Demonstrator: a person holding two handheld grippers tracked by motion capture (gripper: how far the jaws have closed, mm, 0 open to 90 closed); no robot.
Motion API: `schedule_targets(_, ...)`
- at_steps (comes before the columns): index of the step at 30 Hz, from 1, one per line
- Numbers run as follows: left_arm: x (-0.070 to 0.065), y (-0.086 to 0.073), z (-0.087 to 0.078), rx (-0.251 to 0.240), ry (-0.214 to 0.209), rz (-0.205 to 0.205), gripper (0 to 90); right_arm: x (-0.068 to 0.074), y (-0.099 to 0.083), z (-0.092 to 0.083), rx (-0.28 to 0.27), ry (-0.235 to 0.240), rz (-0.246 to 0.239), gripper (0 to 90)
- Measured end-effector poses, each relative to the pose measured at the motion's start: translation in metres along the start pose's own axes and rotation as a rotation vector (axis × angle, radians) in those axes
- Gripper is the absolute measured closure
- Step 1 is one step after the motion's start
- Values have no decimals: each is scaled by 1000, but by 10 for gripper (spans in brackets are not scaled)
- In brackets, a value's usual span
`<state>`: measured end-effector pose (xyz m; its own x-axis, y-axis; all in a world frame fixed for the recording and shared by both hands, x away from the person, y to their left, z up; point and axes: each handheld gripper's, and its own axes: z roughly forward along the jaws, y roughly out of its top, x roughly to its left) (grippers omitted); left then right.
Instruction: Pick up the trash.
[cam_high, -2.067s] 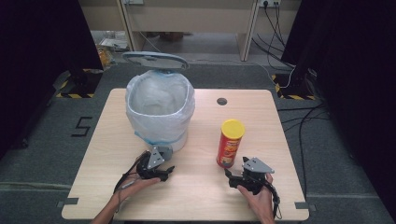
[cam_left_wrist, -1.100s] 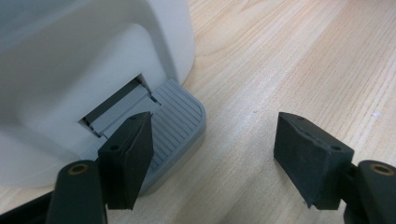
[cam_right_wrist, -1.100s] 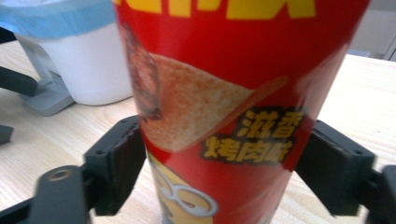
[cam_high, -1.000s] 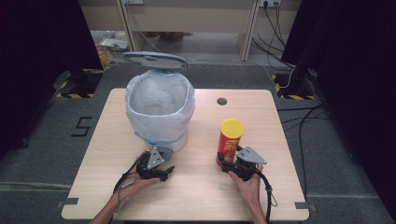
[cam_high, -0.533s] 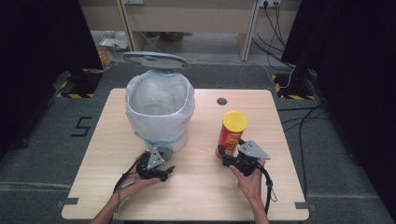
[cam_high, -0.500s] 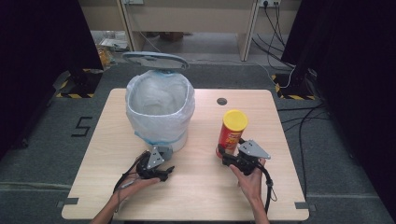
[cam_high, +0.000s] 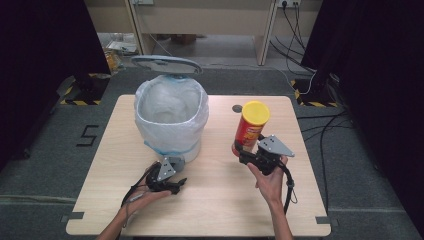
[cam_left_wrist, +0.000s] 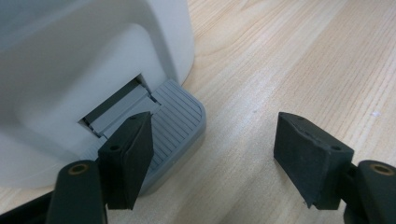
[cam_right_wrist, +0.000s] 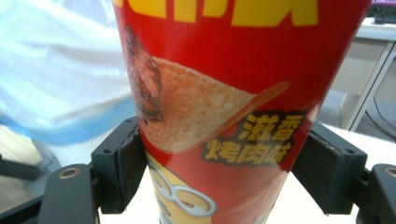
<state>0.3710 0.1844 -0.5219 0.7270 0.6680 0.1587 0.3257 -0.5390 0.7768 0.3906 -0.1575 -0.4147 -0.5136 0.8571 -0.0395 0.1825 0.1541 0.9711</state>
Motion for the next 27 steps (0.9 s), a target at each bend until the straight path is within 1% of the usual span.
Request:
schedule_targets(2, 0, 0, 0, 0, -1, 0, 279, 0, 9, 2, 5, -2, -8, 241)
schedule_targets(3, 0, 0, 0, 0, -3, 0, 279, 1, 18, 4, -1, 2, -13, 241)
schedule_targets(4, 0, 0, 0, 1, -4, 1, 279, 1, 18, 4, -1, 2, -13, 241)
schedule_targets(7, 1, 0, 0, 0, -3, 5, 279, 2, 31, 7, -11, 7, -29, 241)
schedule_targets(9, 0, 0, 0, -2, -3, 2, 280, 4, 40, 9, -12, 11, -24, 241)
schedule_targets(10, 0, 0, 0, -2, -3, 3, 280, 6, 47, 11, -16, 14, -31, 241)
schedule_targets(11, 0, 0, 0, -2, -3, 3, 280, 6, 47, 11, -16, 14, -31, 241)
schedule_targets(12, 0, 0, 0, -2, -3, 3, 279, 5, 51, 12, -18, 13, -41, 241)
schedule_targets(14, 1, 0, 0, -2, -4, 3, 279, 7, 58, 14, -14, 20, -32, 241)
schedule_targets(16, 1, 0, 0, -2, -4, 3, 279, 8, 64, 17, -18, 22, -40, 241)
schedule_targets(18, 1, 0, 0, -2, -4, 3, 280, 8, 71, 19, -18, 25, -39, 241)
schedule_targets(19, 1, 0, 0, -2, -3, 4, 279, 9, 74, 20, -15, 28, -29, 241)
schedule_targets(20, 1, 0, 0, 0, -4, 6, 280, 9, 77, 21, -19, 27, -39, 240)
schedule_targets(24, 1, 0, 0, -5, 2, 6, 279, 10, 89, 24, -29, 31, -36, 241)
schedule_targets(27, 0, 0, 0, -6, -2, 2, 279, 12, 96, 25, -45, 34, -36, 241)
